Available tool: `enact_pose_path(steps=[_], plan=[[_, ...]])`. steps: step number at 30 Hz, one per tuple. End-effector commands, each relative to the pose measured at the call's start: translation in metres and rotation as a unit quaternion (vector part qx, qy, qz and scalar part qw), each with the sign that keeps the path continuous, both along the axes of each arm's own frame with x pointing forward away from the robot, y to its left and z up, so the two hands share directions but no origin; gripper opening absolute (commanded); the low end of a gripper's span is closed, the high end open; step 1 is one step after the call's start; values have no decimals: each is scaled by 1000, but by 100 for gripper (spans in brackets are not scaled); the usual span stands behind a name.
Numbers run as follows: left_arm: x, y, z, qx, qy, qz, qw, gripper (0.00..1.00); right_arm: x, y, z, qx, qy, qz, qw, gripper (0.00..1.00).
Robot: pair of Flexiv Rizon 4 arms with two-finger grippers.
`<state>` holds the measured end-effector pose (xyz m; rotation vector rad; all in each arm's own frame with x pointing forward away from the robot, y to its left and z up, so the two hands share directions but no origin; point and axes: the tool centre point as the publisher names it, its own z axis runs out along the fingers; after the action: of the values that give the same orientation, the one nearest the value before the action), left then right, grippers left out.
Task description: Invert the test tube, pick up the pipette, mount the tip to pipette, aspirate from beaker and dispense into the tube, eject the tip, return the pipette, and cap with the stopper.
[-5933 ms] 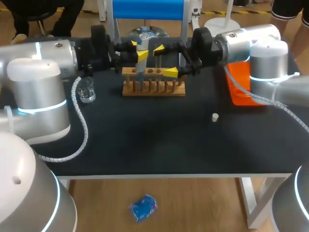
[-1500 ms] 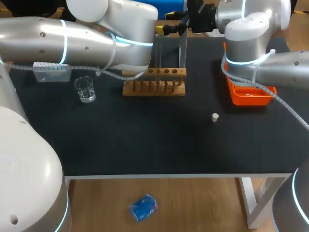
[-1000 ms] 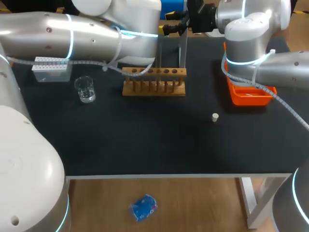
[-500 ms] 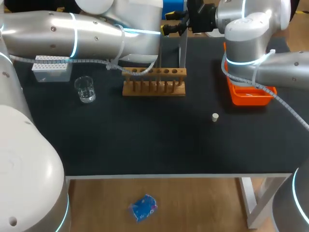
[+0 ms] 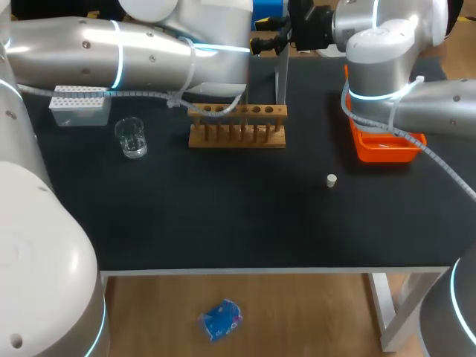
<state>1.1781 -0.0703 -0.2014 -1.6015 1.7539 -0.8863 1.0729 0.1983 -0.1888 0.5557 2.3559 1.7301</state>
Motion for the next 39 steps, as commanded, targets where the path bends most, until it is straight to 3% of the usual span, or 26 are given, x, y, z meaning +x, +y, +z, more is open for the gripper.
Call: enact_pose_path(steps=[1, 39], plan=[[3, -1, -2, 2, 5, 2, 1000, 0, 0, -1, 1, 0, 1, 1, 1000, 100], [7, -6, -20, 0, 26, 10, 1000, 3, 0, -1, 1, 0, 1, 1, 1000, 100]])
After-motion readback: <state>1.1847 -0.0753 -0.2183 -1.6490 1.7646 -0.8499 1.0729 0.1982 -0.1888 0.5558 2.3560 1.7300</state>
